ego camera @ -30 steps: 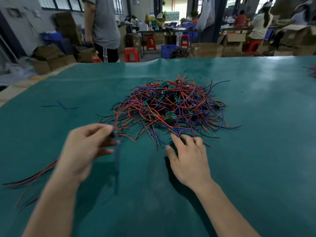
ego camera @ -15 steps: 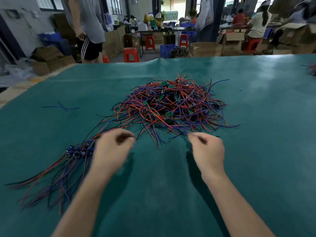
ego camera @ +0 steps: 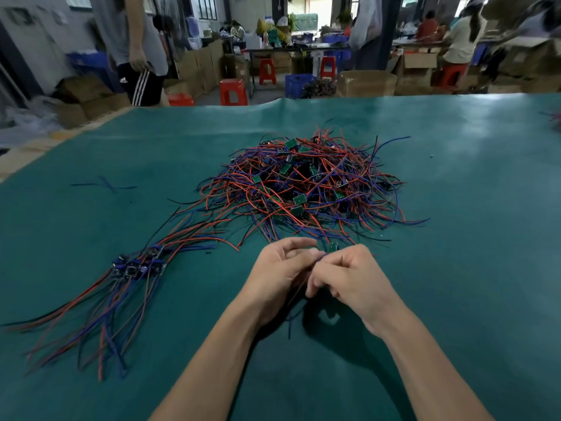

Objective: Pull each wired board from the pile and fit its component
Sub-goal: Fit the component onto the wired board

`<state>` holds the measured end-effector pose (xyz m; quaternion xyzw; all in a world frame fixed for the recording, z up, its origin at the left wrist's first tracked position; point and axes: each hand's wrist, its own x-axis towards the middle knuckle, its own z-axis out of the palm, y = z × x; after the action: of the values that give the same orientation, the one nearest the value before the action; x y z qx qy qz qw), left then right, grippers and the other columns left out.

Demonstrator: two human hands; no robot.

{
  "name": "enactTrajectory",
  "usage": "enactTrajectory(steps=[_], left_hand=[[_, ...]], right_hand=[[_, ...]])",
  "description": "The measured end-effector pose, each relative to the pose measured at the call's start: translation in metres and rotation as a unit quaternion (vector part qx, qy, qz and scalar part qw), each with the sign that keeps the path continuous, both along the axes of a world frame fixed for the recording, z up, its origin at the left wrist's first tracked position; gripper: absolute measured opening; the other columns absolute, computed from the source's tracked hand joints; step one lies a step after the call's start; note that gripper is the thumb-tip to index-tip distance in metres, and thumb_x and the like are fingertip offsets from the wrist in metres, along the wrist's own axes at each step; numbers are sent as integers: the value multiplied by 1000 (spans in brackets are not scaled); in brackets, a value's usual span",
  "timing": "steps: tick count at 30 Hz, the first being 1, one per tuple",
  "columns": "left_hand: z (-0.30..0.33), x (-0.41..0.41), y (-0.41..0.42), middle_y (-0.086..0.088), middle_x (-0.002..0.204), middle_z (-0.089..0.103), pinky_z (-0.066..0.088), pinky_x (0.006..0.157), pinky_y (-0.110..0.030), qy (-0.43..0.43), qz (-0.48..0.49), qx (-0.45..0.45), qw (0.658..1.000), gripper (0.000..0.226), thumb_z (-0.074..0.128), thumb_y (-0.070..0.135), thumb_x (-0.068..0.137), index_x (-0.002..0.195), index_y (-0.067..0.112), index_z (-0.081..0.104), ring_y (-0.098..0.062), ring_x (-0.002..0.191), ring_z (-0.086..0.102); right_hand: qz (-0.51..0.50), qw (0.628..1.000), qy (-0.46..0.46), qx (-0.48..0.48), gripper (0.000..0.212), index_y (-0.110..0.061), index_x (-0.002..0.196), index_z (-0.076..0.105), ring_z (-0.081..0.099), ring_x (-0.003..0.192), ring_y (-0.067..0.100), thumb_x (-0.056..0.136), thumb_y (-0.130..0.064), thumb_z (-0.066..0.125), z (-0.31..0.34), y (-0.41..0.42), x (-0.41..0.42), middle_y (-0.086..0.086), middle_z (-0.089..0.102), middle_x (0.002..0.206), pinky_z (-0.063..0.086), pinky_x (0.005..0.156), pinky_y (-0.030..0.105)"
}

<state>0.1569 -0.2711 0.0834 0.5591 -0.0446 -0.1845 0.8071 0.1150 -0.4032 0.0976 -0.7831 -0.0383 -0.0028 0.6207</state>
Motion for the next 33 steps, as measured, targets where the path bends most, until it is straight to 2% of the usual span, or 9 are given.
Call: enactTrajectory(steps=[4, 9, 11, 14, 17, 19, 24, 29, 33], left_hand=[[0, 0, 1, -8, 79, 73, 54, 57, -18, -9, -2, 30, 999, 20, 64, -10, 89, 108, -4, 62, -11, 60, 67], [1, 2, 6, -9, 84, 76, 59, 64, -20, 28, 22, -49, 998, 20, 62, -14, 87, 99, 2, 66, -14, 67, 72], [4, 1, 8, -6, 83, 76, 55, 56, -17, 44, 7, -73, 996, 21, 66, -8, 82, 98, 5, 66, -11, 67, 72], [7, 0, 11, -5, 83, 74, 52, 53, -16, 53, -38, -107, 992, 27, 71, -2, 72, 97, 7, 67, -10, 66, 70], [7, -2, 11, -7, 81, 74, 54, 56, -16, 50, -55, -83, 994, 24, 70, -4, 73, 94, 8, 66, -12, 66, 71], [6, -3, 10, -8, 80, 73, 56, 58, -17, 48, -65, -63, 995, 21, 69, -7, 77, 91, 9, 65, -13, 67, 72], [5, -7, 7, -12, 83, 73, 59, 66, -24, 8, -99, -48, 994, 16, 72, 0, 78, 89, 10, 66, -19, 74, 74], [5, -8, 5, -13, 101, 76, 59, 87, -34, -36, -136, -40, 989, 15, 69, 14, 85, 96, 18, 78, -24, 94, 74], [2, -8, 5, -10, 105, 76, 57, 93, -35, -65, -132, -61, 987, 20, 67, 9, 88, 105, 13, 77, -20, 95, 74]], right_hand=[[-32, 998, 5, -48, 25, -16, 52, 72, 46, 47, 5, 62, -31, 55, -1, -3, 2, 9, 67, 56, 35, 51, 19], [-232, 960, -17, -155, 32, -10, 66, 64, 48, 55, 19, 71, -41, 56, -6, -13, 6, 7, 55, 54, 42, 54, 36], [-221, 975, 25, -13, 28, -13, 73, 68, 49, 55, 15, 84, -38, 61, -3, -12, 7, -6, 64, 57, 34, 47, 30], [-134, 963, 76, 220, 27, -13, 74, 73, 51, 54, 18, 97, -21, 62, 3, -10, 6, 12, 73, 79, 29, 39, 23], [-99, 950, 68, 287, 11, -8, 94, 78, 58, 63, 20, 90, -10, 68, 5, -17, 3, 16, 67, 88, 38, 46, 24], [-63, 934, 82, 341, 25, -6, 104, 76, 62, 64, 19, 80, -8, 70, 8, -20, 3, 16, 71, 92, 47, 54, 24], [-91, 903, 42, 418, 26, -9, 93, 74, 66, 64, 11, 69, -1, 72, 9, -22, 4, 9, 76, 89, 52, 55, 20], [-177, 934, -129, 283, 24, -16, 83, 78, 62, 64, 15, 61, -14, 88, 6, -25, 5, 6, 72, 79, 50, 58, 23], [-221, 958, -166, 79, 17, -26, 86, 80, 71, 71, 21, 72, -26, 89, -3, -12, 5, 1, 76, 80, 61, 72, 49]])
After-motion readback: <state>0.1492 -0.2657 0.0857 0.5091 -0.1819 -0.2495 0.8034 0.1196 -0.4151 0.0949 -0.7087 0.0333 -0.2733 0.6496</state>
